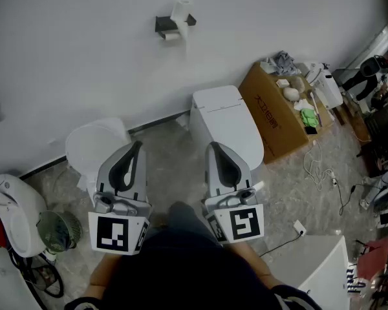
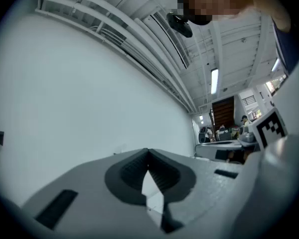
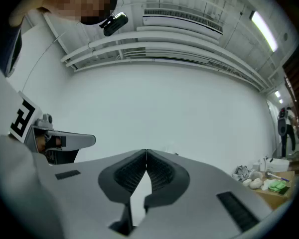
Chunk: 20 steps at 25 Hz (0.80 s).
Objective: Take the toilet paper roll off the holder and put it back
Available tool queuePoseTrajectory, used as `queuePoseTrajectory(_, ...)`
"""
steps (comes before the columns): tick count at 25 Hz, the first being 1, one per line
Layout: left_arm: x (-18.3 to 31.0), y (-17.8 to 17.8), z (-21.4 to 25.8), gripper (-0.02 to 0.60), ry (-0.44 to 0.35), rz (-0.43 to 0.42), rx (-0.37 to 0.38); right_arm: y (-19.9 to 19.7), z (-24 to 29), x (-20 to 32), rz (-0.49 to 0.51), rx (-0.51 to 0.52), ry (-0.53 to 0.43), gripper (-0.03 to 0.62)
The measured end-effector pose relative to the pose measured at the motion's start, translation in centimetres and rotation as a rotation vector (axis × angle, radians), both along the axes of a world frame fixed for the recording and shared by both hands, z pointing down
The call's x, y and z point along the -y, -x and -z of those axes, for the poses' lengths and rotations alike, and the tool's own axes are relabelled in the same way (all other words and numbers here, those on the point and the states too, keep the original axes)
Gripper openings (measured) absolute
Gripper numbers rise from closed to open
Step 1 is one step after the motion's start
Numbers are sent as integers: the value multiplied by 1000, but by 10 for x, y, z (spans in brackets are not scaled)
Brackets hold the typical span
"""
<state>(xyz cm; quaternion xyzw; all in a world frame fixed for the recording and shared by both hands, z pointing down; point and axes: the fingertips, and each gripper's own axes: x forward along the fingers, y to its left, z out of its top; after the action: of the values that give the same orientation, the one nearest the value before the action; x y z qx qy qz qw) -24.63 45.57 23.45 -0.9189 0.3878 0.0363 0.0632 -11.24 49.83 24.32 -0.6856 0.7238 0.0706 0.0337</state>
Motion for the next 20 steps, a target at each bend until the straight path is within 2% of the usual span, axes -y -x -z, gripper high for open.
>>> queuePoseTrajectory(6,25,-14,-9,2,3,13,8,-16,-6,32,17,1,0,17)
queuePoseTrajectory(12,81,-34,-6,2,-11,63,-1,-41,-3,95,62,2,-16,20)
queuePoseTrajectory(13,94,-40,-5,2,-14,71,-3,-46,-1,109,74,0,-17,25)
queuePoseTrajectory(15,119,-54,0,2,-21,80,-4,-59,4,137,95,-3,-16,106)
queuePoseTrajectory(20,181,-85,12,2,-18,126,-16,-89,15,204,144,-18,-8,112)
